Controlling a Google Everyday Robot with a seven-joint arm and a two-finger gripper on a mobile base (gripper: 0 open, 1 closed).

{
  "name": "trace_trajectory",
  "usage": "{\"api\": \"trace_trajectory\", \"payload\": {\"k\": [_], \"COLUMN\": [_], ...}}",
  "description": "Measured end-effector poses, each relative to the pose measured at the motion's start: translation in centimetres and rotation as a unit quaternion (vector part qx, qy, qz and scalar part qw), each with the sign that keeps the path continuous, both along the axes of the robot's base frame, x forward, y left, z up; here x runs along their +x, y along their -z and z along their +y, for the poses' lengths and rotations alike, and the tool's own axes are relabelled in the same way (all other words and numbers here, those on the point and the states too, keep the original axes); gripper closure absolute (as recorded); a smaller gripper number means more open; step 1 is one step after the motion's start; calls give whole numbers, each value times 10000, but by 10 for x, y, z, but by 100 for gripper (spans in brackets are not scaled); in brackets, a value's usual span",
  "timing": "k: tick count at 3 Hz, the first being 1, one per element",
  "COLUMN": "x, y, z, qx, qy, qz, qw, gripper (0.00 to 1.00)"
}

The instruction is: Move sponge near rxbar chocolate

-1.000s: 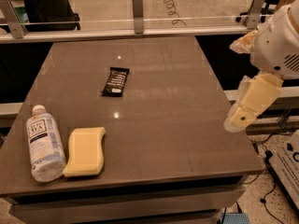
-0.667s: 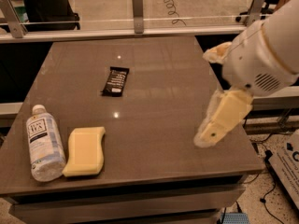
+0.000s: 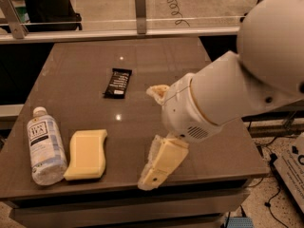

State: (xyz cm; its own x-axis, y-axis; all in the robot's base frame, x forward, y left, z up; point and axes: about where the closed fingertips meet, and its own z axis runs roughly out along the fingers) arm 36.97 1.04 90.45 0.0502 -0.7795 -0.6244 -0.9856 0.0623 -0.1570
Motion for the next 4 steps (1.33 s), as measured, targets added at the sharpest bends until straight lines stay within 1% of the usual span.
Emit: {"api": "trace_trajectory", "payload": {"k": [1, 2, 3, 4], "x": [-2, 8, 17, 21], "y": [24, 41, 56, 66], "z": [33, 56, 68, 76], "qx": [252, 439, 548, 612], "qy": [-215, -227, -92, 77], "qz": [225, 388, 536, 628], "qw": [9992, 9980, 9970, 9961], "gripper": [0, 0, 0, 0]}}
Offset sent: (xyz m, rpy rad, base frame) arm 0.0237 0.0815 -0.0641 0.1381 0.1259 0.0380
